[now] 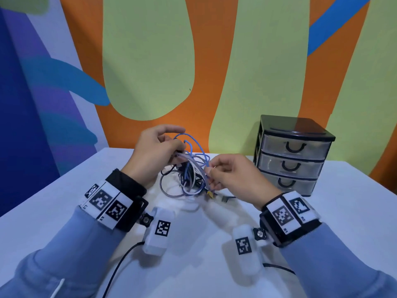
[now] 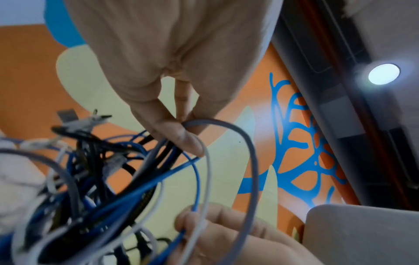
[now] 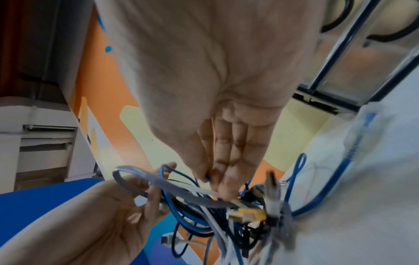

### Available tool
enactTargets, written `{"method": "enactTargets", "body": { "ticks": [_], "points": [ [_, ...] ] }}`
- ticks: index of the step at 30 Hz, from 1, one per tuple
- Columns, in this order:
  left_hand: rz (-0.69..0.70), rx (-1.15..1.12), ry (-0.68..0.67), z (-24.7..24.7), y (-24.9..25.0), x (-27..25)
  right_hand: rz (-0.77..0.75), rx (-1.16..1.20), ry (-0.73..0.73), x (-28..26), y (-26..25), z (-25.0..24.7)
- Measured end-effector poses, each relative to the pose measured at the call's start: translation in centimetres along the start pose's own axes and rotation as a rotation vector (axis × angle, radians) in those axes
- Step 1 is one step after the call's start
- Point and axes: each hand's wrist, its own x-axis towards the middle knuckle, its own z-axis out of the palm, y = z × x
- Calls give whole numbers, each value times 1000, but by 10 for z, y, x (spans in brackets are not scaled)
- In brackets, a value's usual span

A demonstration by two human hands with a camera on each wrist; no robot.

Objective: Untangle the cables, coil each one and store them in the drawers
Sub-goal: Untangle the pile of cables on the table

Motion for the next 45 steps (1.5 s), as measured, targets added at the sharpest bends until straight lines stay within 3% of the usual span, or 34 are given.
{"method": "enactTargets", "body": {
  "ticks": [3, 5, 7, 12, 14, 17, 19, 22, 28, 30, 32, 34, 37, 41, 45],
  "points": [
    [-99, -142, -69, 8, 0, -3, -30, -115, -76, -2, 0, 1],
    [-110, -159, -147, 10, 4, -6, -9, -150, -41, 0, 3, 0],
    [-82, -40, -171, 5, 8, -5, 34, -183, 22, 3, 9, -3],
    [67, 441, 43, -24, 8, 9, 227, -197, 69, 7, 22, -8],
    [-23, 738, -87, -34, 1, 13, 258, -192, 86, 9, 24, -9],
    [-315, 930, -446, -29, -15, 11, 274, -185, 84, 9, 22, -10],
    [-391, 925, -523, -24, -23, 13, 281, -187, 71, 9, 22, -11],
    [-378, 899, -535, -17, -29, 19, 279, -146, 45, 8, 22, -10],
    [-399, 728, -456, -6, -49, 27, 277, -138, 25, 7, 19, -8],
    [-321, 666, -401, -7, -47, 28, 226, -263, 147, 8, 17, -12],
    [-174, 650, -333, -7, -38, 26, 71, -313, 328, 8, 12, -14],
    [-87, 556, -275, -7, -28, 22, -156, -191, 480, 9, 4, -14],
    [1, 372, -221, -2, -13, 14, -423, -37, 590, 5, -11, -14],
    [86, 230, -135, 5, -4, 6, -658, -72, 641, -5, -28, -15],
    [61, 158, -28, 10, -4, 4, -760, -119, 514, -14, -40, -7]
  ]
}}
